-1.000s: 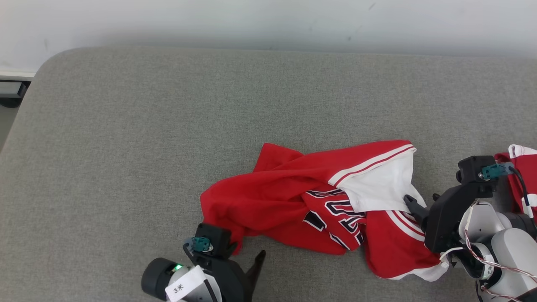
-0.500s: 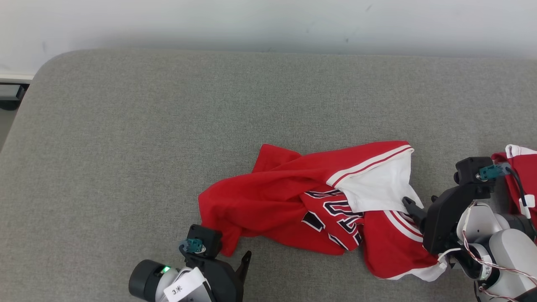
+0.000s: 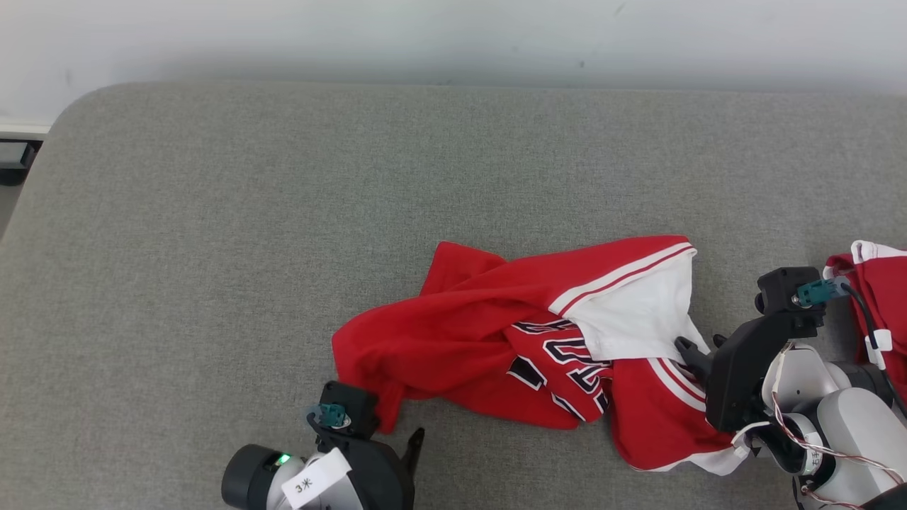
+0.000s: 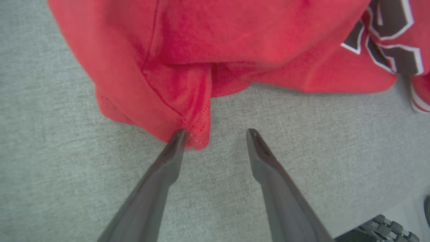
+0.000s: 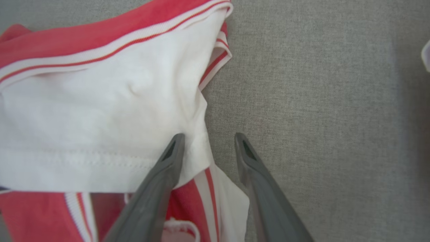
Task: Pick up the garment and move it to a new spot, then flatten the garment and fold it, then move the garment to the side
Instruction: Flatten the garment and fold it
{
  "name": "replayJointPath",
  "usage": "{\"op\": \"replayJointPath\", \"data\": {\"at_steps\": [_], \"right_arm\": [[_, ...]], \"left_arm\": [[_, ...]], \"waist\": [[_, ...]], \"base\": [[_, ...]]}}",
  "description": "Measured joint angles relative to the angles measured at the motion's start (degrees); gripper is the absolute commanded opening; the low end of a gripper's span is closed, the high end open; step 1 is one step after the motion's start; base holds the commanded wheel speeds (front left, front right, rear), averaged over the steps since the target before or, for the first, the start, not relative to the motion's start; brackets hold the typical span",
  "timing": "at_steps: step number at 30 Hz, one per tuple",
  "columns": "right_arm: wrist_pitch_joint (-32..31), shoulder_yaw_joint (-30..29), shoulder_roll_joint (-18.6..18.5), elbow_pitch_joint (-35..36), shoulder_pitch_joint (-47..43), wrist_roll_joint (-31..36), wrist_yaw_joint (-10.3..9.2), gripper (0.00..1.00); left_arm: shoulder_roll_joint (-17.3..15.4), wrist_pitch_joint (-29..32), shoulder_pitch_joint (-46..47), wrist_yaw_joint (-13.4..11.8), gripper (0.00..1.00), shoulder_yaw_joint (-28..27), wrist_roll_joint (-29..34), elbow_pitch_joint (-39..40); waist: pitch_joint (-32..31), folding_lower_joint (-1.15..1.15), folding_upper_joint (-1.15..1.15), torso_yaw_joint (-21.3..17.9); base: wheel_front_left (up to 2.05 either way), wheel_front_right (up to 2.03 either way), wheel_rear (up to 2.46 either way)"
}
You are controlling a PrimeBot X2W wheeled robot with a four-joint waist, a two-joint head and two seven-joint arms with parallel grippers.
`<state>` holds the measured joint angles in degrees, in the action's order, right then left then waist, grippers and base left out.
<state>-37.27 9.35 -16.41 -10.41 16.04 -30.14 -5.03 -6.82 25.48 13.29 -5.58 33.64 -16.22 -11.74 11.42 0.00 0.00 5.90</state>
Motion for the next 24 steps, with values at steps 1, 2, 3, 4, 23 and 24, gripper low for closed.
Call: {"op": "replayJointPath", "data": {"at_steps": [1, 2, 3, 4, 23, 24], "right_arm": [[0.0, 0.0, 0.0, 0.0, 0.0, 0.0, 0.0, 0.67], [0.0, 0.0, 0.0, 0.0, 0.0, 0.0, 0.0, 0.63], [0.0, 0.0, 0.0, 0.0, 0.0, 0.0, 0.0, 0.63], [0.0, 0.0, 0.0, -0.1, 0.1, 0.0, 0.0, 0.64], [0.0, 0.1, 0.1, -0.5, 1.0, 0.0, 0.05, 0.0], [0.0, 0.0, 0.1, -0.5, 1.0, 0.0, 0.05, 0.0]], "left_arm": [[0.0, -0.1, 0.1, 0.0, 0.73, -0.2, 0.0, -0.1], [0.1, -0.1, 0.2, 0.0, 0.6, -0.3, 0.0, -0.1], [0.1, -0.1, 0.3, 0.0, 0.55, -0.5, 0.0, -0.3], [0.2, -0.1, 0.3, -0.1, 0.49, -0.6, 0.0, -0.4], [0.9, -2.4, 1.2, -0.5, 0.0, -2.3, -0.3, -1.6], [0.9, -2.4, 1.2, -0.5, 0.0, -2.4, -0.3, -1.6]], "waist": [[0.0, 0.0, 0.0, 0.0], [0.1, 0.0, 0.0, -0.1], [0.1, 0.0, 0.0, -0.1], [0.1, 0.0, 0.0, -0.1], [-0.2, 0.0, 0.0, -0.1], [-0.3, 0.0, 0.0, -0.1]], "base": [[0.0, 0.0, 0.0], [0.0, 0.0, 0.0], [0.0, 0.0, 0.0], [0.0, 0.0, 0.0], [0.0, 0.0, 0.0], [0.0, 0.0, 0.0]]}}
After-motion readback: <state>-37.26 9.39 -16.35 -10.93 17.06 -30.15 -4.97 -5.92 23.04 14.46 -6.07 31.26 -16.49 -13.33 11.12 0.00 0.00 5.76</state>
